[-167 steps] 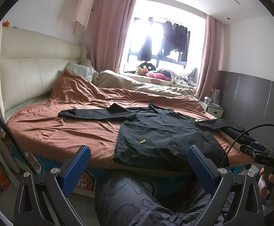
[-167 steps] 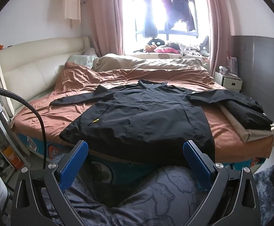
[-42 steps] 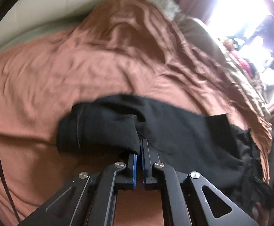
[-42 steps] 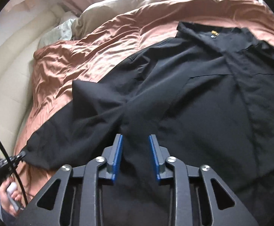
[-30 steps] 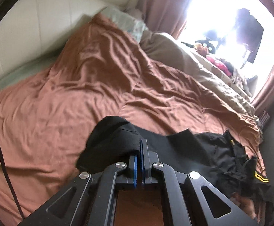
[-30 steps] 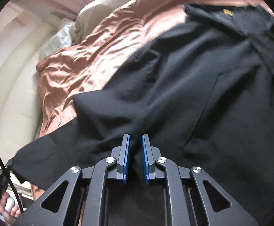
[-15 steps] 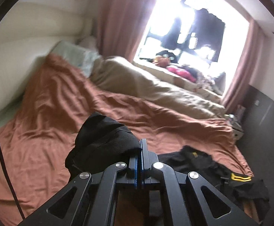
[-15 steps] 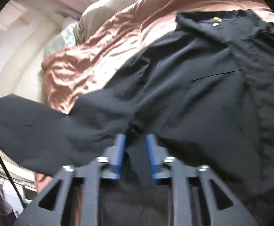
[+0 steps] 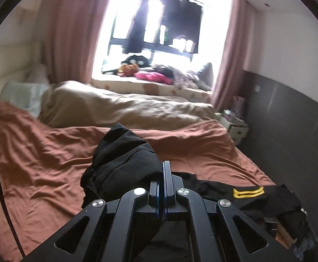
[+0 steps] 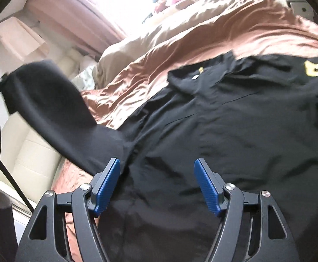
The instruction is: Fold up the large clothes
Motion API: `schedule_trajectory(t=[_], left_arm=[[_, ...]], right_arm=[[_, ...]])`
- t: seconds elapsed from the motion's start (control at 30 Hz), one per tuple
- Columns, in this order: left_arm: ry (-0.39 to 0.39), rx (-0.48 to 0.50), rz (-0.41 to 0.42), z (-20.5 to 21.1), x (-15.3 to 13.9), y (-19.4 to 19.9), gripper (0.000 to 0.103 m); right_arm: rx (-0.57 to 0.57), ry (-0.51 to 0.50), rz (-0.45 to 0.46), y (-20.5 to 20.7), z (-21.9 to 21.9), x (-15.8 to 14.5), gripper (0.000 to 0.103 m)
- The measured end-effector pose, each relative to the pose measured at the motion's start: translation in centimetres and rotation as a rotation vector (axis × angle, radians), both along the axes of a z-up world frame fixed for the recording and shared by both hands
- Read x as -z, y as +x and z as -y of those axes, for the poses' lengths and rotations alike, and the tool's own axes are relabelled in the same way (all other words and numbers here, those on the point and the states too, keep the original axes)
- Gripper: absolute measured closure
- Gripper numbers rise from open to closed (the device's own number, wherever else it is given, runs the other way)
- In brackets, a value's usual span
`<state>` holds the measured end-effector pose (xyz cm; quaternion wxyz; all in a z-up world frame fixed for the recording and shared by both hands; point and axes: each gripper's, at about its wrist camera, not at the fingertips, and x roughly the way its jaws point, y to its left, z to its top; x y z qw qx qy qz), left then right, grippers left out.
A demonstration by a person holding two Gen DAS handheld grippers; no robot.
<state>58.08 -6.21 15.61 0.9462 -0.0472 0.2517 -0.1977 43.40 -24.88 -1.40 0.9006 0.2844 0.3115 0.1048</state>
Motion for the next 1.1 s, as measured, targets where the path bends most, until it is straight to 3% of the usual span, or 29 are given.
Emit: schedule_trajectory(t=[0.27,0.47,0.53,0.57,0.6,0.63,0.7,0.87,1.1], left_arm=[[0.039,0.125,-0.054,8.5,2.5,1.0,0.101],[0.076,0.263,-0.161,15.0,6.9,1.1,0.1],[0.107,0.346,-0.246,17.2,9.2,0.9,0.08],[0.128,0.37,-0.28,18.0,10.2,0.8,0.057],[0.147,0.39,-0.301,18.6,11.1,0.4,0.041],[0.164,0.405,-0.306,19.1,11.9,-0.2,0.035],[0.179,0.415,-0.328,19.1,13.0,-0.9,0.023],[0.204,0.383,-0.355,16.4,14.4,-1.9,0.022],[0.228,0.217,-0.322,8.5,14.9,-2.1,0.022]], right_arm=[[0.111,0.002,0.036,-6.7,6.0,-0.3,0.034],[0.174,0.025,0.009,-9.9,8.9,1.2,0.034],[0.188,0.03,-0.001,-10.8,9.5,1.5,0.034],[0.19,0.027,-0.005,-11.0,9.8,1.6,0.034],[0.187,0.016,-0.013,-10.8,9.8,1.7,0.034],[0.186,0.011,-0.018,-11.1,9.9,1.6,0.034],[0.18,0.01,-0.022,-11.3,10.0,1.3,0.034],[0.169,-0.018,-0.03,-10.5,9.0,0.9,0.034],[0.108,-0.112,-0.058,-6.2,4.7,0.8,0.034]])
